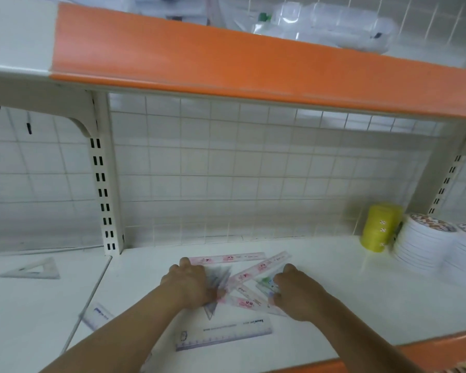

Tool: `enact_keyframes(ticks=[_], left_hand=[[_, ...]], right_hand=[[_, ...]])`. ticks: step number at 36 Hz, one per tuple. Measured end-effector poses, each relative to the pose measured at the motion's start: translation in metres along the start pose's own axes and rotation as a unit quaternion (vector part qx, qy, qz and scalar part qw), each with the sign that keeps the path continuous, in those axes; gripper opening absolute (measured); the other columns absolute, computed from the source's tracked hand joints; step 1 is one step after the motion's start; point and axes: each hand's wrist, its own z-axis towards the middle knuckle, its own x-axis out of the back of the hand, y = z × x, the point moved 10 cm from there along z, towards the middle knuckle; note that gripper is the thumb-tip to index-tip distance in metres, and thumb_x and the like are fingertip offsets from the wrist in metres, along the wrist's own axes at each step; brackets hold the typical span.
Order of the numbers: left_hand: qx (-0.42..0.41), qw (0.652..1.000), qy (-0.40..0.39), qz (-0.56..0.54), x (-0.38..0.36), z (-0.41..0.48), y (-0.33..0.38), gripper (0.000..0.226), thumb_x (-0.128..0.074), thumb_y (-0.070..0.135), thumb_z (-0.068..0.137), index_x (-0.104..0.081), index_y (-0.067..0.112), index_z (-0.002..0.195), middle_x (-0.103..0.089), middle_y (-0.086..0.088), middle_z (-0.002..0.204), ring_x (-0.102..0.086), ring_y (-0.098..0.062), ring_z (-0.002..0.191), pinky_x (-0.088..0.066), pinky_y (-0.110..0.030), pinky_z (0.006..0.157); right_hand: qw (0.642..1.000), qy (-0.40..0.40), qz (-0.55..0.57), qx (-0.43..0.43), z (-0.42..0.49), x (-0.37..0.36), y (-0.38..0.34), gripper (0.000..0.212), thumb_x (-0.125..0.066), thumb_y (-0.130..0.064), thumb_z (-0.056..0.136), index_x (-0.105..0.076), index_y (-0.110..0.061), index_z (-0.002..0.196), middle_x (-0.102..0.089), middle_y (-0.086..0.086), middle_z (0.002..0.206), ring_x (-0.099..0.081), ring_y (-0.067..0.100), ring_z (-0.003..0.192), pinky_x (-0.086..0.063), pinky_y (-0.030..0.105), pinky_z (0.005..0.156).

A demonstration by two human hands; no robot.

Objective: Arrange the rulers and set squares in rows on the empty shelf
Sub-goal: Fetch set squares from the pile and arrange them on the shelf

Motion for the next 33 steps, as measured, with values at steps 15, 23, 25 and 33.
enact_keyframes(ticks=[15, 23, 25, 33], left_hand=[[-0.021, 0.994, 0.032, -0.106, 0.013, 0.003, 0.001, 0.055, -0.073, 0.029, 0.080, -0.039, 0.013, 0.121, -0.052, -0.001, 0.102, -0.054, -0.018, 0.090, -0.045, -0.024, 0.071], [-0.040, 0.991, 0.056, -0.111, 0.023, -0.002, -0.004, 0.022, -0.059, 0.013, 0.089, -0.046, 0.017, 0.105, -0.043, 0.007, 0.079, -0.049, -0.016, 0.085, -0.038, -0.015, 0.058], [-0.048, 0.992, 0.053, -0.101, 0.023, -0.003, -0.003, 0.027, -0.061, 0.015, 0.088, -0.050, 0.016, 0.112, -0.049, 0.004, 0.089, -0.050, -0.016, 0.084, -0.039, -0.015, 0.059], [-0.061, 0.996, -0.005, -0.061, 0.012, -0.012, 0.003, 0.048, -0.055, 0.038, 0.093, -0.047, 0.013, 0.133, -0.052, -0.004, 0.133, -0.053, -0.017, 0.110, -0.043, -0.024, 0.089]], right_hand=[[0.982, -0.018, -0.186, 0.035, -0.012, 0.001, -0.019, 0.026, -0.051, -0.008, 0.089, -0.057, -0.009, 0.115, -0.064, 0.010, 0.111, -0.059, 0.025, 0.090, -0.035, 0.026, 0.059], [0.971, 0.023, -0.233, 0.053, -0.016, 0.010, -0.024, 0.078, -0.060, -0.011, 0.088, -0.013, -0.006, 0.150, -0.061, 0.014, 0.117, -0.062, 0.028, 0.101, -0.039, 0.033, 0.065], [0.972, 0.033, -0.229, 0.048, -0.016, 0.012, -0.020, 0.077, -0.060, -0.012, 0.088, -0.014, -0.005, 0.150, -0.061, 0.013, 0.118, -0.063, 0.027, 0.101, -0.040, 0.033, 0.066], [0.992, 0.110, -0.016, -0.064, -0.023, 0.038, 0.012, 0.038, -0.043, -0.012, 0.092, -0.040, -0.017, 0.129, -0.063, 0.001, 0.106, -0.056, 0.018, 0.083, -0.039, 0.026, 0.065]])
